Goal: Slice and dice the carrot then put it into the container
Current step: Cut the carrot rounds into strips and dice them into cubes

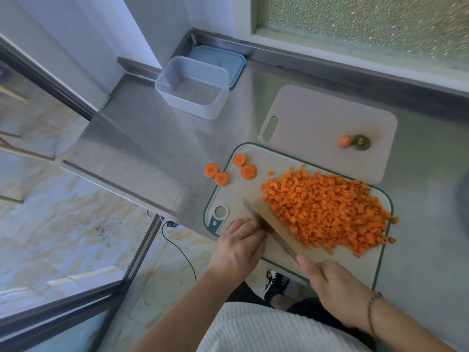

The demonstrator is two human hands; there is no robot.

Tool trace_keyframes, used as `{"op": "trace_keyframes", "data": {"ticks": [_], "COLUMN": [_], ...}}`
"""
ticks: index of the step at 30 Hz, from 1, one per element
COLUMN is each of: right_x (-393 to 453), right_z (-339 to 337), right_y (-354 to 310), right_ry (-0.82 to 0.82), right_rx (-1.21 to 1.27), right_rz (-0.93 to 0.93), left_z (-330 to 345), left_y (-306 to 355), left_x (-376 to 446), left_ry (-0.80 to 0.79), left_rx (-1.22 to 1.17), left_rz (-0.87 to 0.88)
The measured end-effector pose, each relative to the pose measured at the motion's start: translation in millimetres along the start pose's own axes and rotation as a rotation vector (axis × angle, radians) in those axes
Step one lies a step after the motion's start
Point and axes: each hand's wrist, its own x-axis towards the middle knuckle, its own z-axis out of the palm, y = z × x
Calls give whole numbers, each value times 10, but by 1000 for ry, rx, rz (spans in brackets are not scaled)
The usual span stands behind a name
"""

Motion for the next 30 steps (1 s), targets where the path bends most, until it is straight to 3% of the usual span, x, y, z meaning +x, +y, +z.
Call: {"op": "trace_keyframes", "data": {"ticks": [30], "right_x": [-135], "right_z": [76], "right_y": [48], "right_ry": [-45], "right_rx": [-57], "right_rz": [-22], "left_z": [-87], "left_y": [93], "left_x": [-96], "left_ry": [-22], "left_rx": [24], "left_rz": [-48]}}
